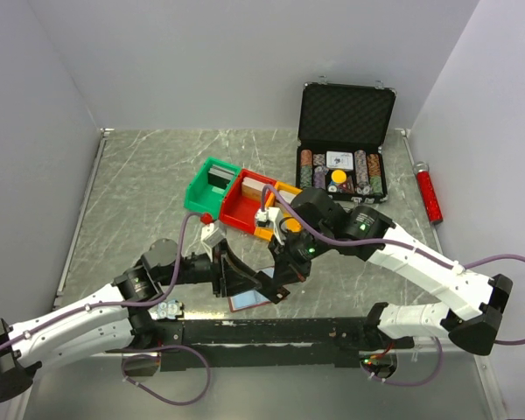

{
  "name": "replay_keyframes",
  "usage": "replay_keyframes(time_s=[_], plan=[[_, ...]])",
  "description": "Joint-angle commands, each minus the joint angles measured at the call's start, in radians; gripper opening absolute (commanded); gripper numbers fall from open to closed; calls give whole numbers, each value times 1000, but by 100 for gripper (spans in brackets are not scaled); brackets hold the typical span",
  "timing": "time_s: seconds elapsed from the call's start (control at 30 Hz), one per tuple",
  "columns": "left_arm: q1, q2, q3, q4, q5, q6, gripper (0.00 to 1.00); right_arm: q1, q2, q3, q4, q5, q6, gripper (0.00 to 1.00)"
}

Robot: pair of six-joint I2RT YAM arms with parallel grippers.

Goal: Take the credit cards out of the card holder
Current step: Place the credit card in the storage box.

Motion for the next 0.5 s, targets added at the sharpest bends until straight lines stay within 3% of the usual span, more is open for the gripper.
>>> replay_keyframes(time_s=[0.0, 0.07, 0.13, 0.33, 0.47], plan=[[5, -16, -23, 85, 32, -23, 25, 10, -32, 30, 21, -32, -6, 0], [4, -24, -32, 102, 32, -29, 14, 9, -37, 26, 35, -35, 0, 0], [4, -28, -46, 117, 26, -38, 1, 9, -43, 18, 55, -56, 14, 10], [5, -62, -78, 156, -6, -59, 1, 6, -61, -4, 108, -76, 48, 35], [8, -108, -101, 162, -38, -70, 1, -34, -90, -34, 150, -101, 70, 36]])
